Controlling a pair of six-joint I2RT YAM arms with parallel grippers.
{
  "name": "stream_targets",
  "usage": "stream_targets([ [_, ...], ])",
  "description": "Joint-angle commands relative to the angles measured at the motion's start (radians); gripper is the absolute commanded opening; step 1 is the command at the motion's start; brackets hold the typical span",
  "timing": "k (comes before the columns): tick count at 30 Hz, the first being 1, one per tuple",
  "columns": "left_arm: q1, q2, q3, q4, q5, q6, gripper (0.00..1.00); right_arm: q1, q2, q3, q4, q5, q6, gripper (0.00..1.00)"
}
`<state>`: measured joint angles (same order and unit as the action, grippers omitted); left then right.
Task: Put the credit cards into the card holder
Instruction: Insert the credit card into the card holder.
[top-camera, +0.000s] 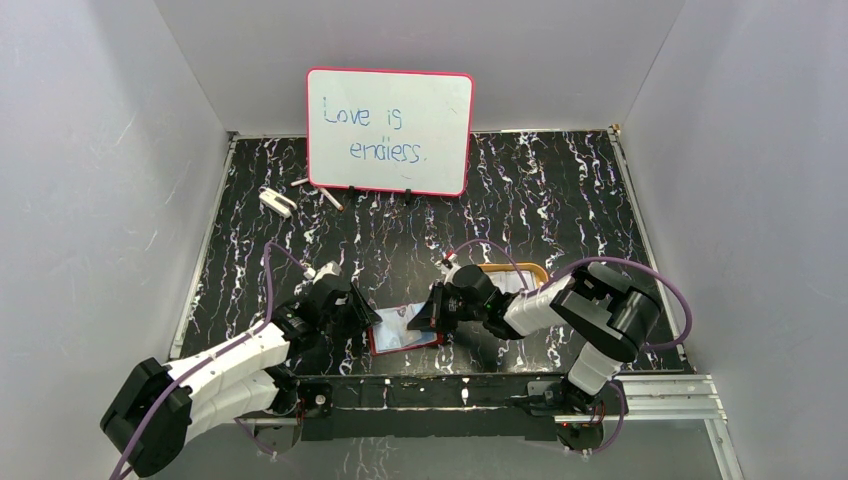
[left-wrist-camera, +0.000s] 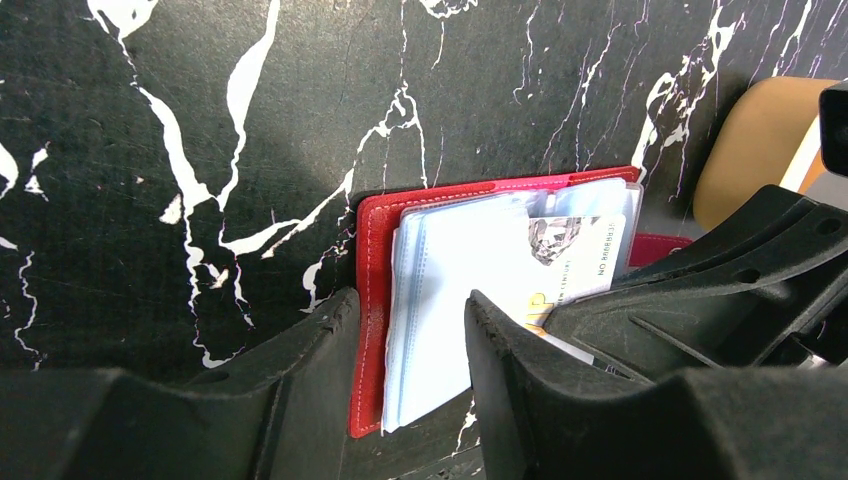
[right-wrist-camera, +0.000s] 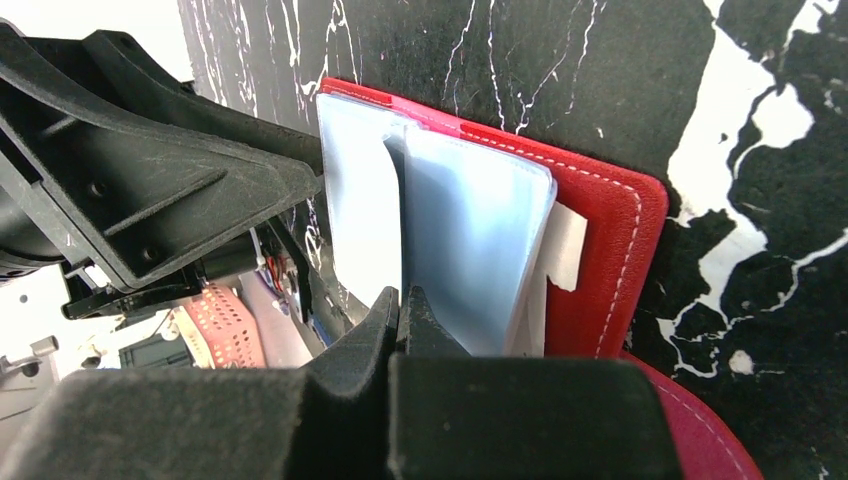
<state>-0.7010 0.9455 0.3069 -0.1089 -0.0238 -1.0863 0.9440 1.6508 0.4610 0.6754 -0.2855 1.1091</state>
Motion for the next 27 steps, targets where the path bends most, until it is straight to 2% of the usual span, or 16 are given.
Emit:
stream_targets([
  [1, 0.003, 0.010, -0.038, -0.060, 0.018, -0.001, 0.41, 0.004, -0.002, -0.021, 0.027, 0.047, 0.016, 0.00],
  [9, 0.004, 0.003, -0.044, -0.060, 0.022, -0.004, 0.40, 0.004, -0.013, -0.026, 0.037, 0.078, 0.030, 0.00],
  [21, 0.003, 0.019, -0.046, -0.038, 0.024, -0.013, 0.40, 0.016, 0.031, -0.022, 0.080, 0.031, 0.037, 0.00],
  [27, 0.003, 0.017, -0.054, -0.032, 0.024, -0.027, 0.39, 0.040, 0.052, -0.059, 0.172, 0.065, 0.105, 0.00],
])
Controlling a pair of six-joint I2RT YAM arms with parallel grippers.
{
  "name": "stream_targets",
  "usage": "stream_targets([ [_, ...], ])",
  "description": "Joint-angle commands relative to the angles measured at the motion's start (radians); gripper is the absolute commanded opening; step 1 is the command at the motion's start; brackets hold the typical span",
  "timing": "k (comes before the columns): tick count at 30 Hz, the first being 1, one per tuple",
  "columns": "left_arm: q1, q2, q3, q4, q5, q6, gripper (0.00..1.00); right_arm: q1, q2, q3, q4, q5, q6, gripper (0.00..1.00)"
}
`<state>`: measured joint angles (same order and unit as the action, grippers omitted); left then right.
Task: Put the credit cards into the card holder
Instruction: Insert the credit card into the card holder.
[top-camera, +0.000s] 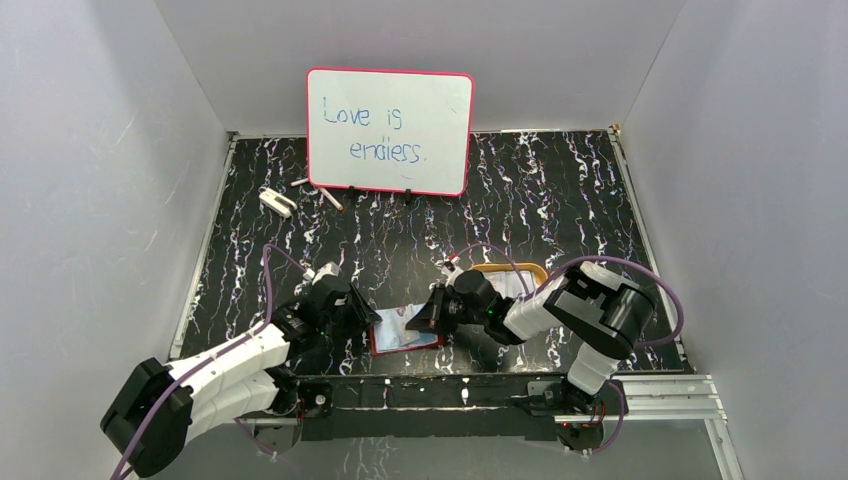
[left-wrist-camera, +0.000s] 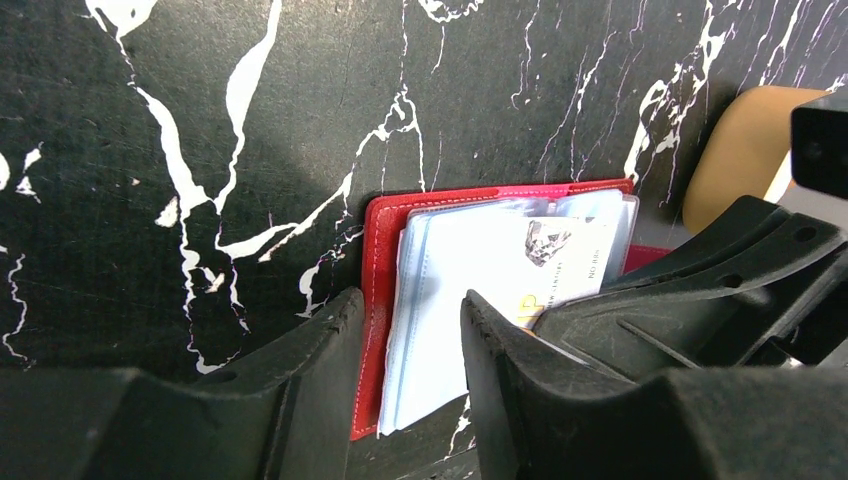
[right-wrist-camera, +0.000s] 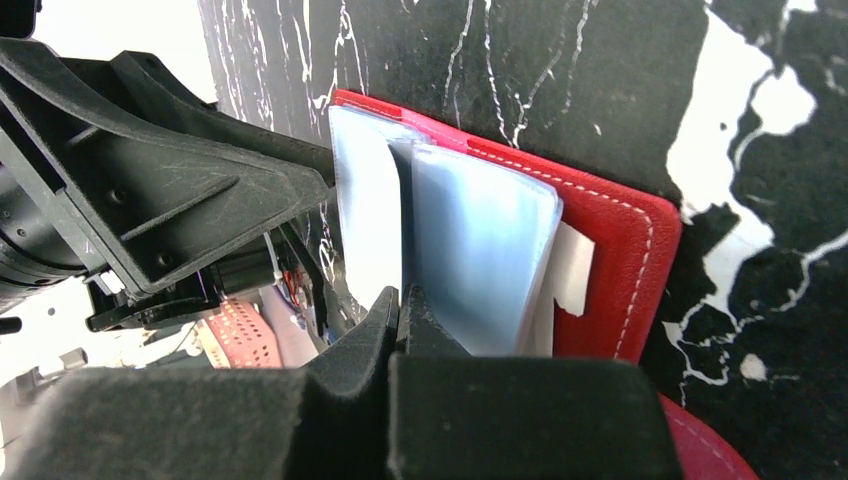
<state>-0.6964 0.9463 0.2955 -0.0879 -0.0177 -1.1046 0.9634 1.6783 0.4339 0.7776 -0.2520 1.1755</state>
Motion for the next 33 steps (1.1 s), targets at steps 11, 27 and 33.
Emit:
stream_targets([
  [11, -0.002, 0.003, -0.055, -0.053, 0.018, -0.021, 0.38, 0.053, 0.040, -0.040, 0.056, 0.080, 0.054, 0.00],
  [27, -0.002, -0.007, -0.060, -0.054, 0.018, -0.024, 0.37, 0.064, -0.034, 0.026, -0.140, 0.093, -0.046, 0.35],
  [33, -0.001, -0.007, -0.053, -0.061, 0.018, -0.021, 0.37, 0.065, -0.117, 0.092, -0.373, 0.146, -0.107, 0.48],
])
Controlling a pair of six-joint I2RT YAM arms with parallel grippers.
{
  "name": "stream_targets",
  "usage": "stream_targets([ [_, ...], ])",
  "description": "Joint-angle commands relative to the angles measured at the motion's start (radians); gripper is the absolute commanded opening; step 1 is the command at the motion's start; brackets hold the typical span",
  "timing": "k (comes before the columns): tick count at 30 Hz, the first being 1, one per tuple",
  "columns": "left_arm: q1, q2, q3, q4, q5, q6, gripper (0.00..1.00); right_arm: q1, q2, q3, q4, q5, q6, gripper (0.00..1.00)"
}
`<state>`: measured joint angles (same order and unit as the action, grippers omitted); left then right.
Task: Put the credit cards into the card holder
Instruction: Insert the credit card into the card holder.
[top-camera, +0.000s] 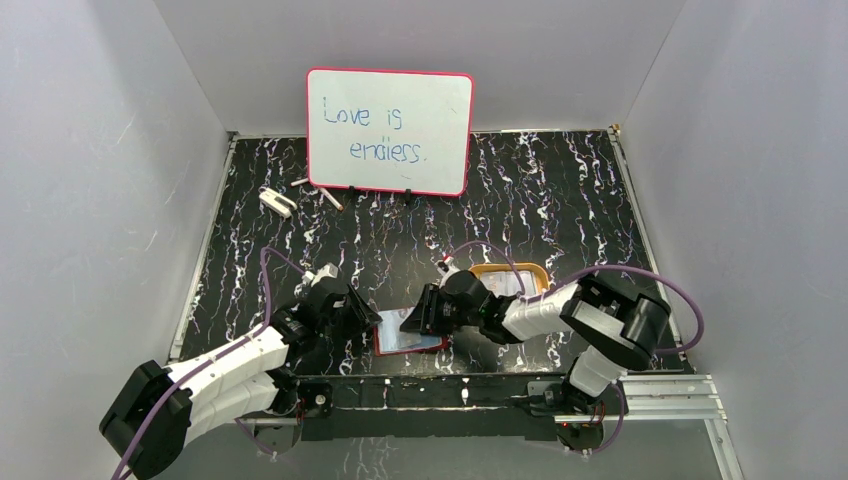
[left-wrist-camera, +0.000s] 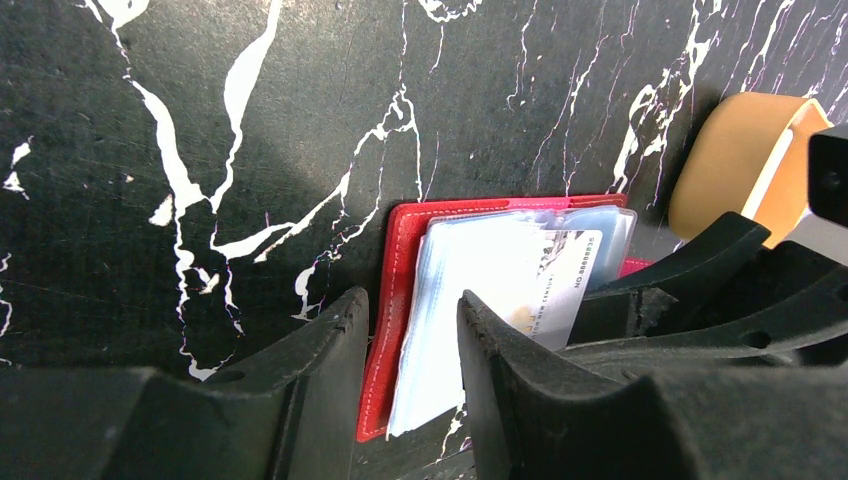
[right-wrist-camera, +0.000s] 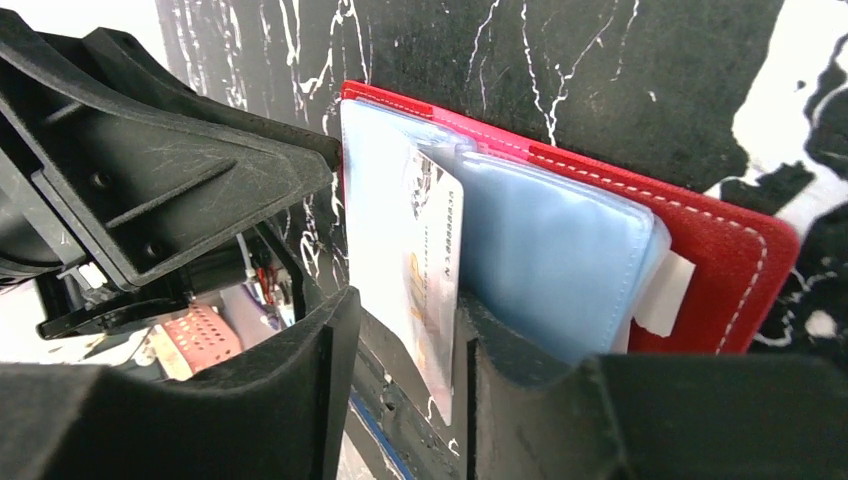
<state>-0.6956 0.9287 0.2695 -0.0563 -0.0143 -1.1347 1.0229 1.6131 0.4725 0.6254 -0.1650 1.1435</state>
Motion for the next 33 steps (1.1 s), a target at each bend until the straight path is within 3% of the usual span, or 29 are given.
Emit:
stream_targets([
  [1, -0.002, 0.010, -0.026, -0.093, 0.013, 0.011, 0.37, 0.006, -0.059, 0.063, -0.253, 0.063, -0.085, 0.49],
  [10, -0.002, 0.007, -0.022, -0.094, 0.013, 0.012, 0.37, 0.006, -0.084, 0.127, -0.415, 0.108, -0.125, 0.56],
  [33, -0.002, 0.030, -0.033, -0.041, 0.054, 0.007, 0.37, 0.067, 0.024, 0.286, -0.461, 0.065, -0.215, 0.49],
])
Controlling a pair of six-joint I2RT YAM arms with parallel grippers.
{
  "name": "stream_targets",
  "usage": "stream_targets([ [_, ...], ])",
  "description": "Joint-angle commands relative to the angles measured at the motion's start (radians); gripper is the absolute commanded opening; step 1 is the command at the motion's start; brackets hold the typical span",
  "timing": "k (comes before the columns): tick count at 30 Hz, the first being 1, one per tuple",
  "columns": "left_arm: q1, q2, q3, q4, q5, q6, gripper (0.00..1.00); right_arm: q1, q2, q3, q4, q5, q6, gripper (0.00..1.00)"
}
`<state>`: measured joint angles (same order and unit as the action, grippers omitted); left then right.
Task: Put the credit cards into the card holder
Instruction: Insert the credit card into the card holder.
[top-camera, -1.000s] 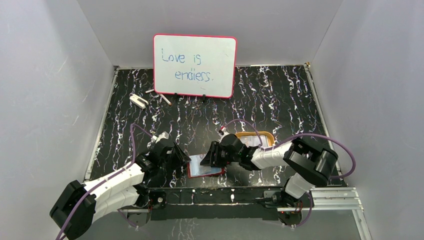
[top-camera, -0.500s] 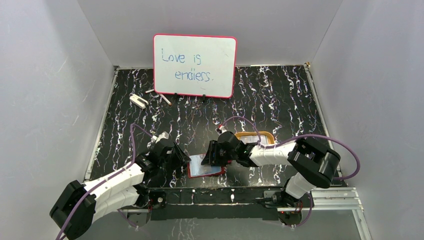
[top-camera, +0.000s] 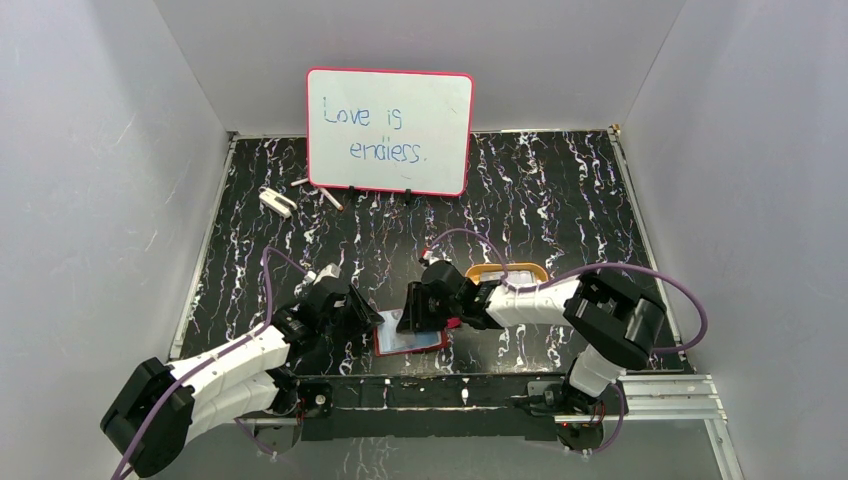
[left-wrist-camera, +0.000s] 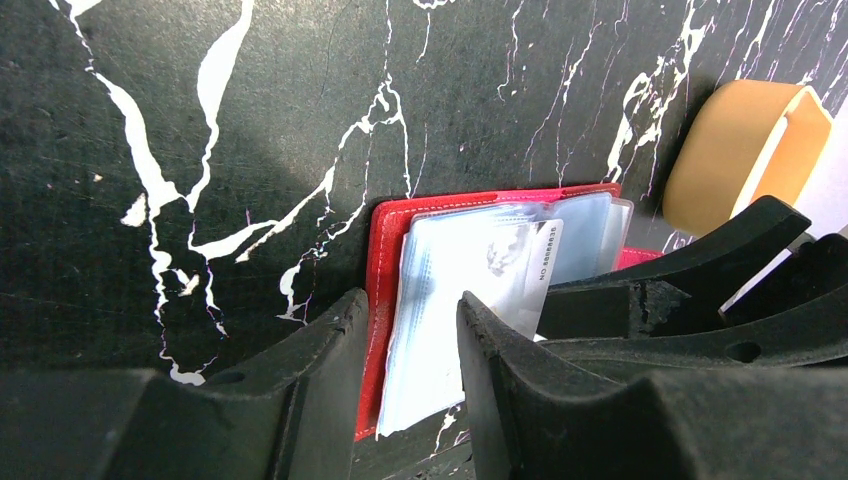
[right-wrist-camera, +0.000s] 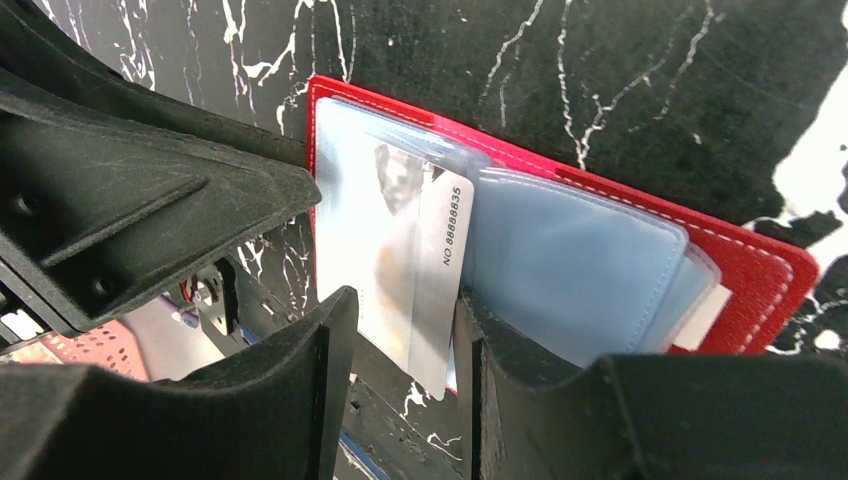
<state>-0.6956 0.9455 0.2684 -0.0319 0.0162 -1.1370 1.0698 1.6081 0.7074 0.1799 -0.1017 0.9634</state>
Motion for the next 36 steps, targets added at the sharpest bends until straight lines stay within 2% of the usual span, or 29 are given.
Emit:
stream_targets([
  [1, -0.001, 0.012, -0.033, -0.066, 0.024, 0.010, 0.37, 0.023, 0.030, 0.058, -0.021, 0.001, -0.039, 0.49],
  [9, -0.002, -0.001, -0.032, -0.074, 0.016, 0.011, 0.37, 0.027, -0.027, 0.072, -0.121, 0.063, -0.047, 0.52],
  [31, -0.002, 0.013, -0.041, -0.034, 0.041, 0.006, 0.36, 0.065, 0.073, 0.138, -0.011, -0.036, -0.053, 0.47],
  [36, -0.002, -0.010, -0.031, -0.069, 0.024, 0.012, 0.36, 0.065, 0.037, 0.162, -0.093, 0.013, -0.071, 0.51],
])
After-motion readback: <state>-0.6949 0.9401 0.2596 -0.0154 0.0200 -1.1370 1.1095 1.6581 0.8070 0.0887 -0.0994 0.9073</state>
